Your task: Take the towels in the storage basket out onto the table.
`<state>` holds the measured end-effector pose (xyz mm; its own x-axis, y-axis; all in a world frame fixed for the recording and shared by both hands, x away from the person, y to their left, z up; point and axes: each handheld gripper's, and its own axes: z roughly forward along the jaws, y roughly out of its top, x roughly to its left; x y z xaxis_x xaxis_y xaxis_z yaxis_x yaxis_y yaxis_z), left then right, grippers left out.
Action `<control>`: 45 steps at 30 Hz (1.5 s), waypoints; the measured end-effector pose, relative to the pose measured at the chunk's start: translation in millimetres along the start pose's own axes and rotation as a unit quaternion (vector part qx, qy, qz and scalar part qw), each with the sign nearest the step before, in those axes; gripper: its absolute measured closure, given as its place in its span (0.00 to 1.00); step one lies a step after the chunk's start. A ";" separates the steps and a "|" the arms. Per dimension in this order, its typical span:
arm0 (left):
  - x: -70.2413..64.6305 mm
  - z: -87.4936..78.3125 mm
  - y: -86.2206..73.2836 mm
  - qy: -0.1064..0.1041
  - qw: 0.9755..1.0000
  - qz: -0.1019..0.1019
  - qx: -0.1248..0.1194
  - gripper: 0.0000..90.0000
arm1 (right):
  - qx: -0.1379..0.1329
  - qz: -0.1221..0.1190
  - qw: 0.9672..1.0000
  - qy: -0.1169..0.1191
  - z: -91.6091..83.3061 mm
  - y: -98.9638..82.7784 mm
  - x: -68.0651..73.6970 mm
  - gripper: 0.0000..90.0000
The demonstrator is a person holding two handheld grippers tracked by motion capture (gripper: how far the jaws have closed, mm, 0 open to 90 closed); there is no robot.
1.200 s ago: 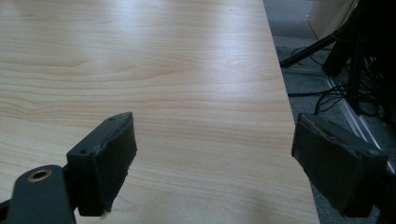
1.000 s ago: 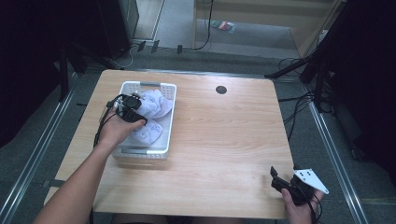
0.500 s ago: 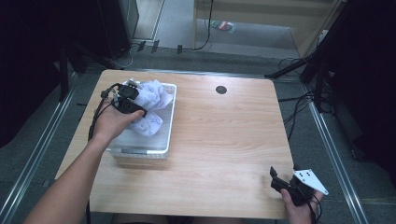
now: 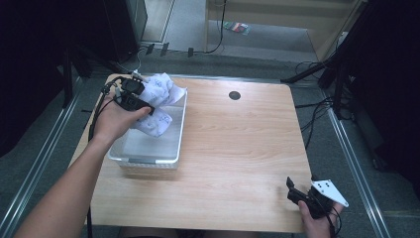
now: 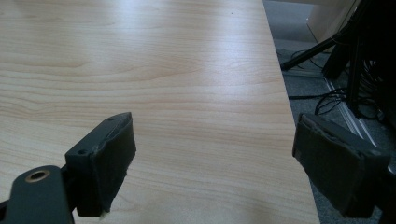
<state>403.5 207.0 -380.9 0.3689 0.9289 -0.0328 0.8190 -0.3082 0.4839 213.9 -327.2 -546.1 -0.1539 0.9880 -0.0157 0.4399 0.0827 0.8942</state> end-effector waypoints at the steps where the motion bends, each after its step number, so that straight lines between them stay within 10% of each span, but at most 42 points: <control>1: 0.0 0.0 0.0 0.000 1.000 0.000 0.000 0.64 | 0.000 0.000 1.000 0.000 0.0 0.0 0.0 0.15; 45: -92.4 5.6 41.9 -0.033 0.997 0.070 -0.012 0.62 | -0.013 -0.012 1.000 0.009 -1.8 -0.7 2.2 0.14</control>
<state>406.2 107.2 -362.5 0.5075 0.8614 -0.0214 0.7470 -0.4274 0.5092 211.7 -325.3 -545.9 -0.1797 0.9833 -0.0302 0.4130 0.1033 0.9048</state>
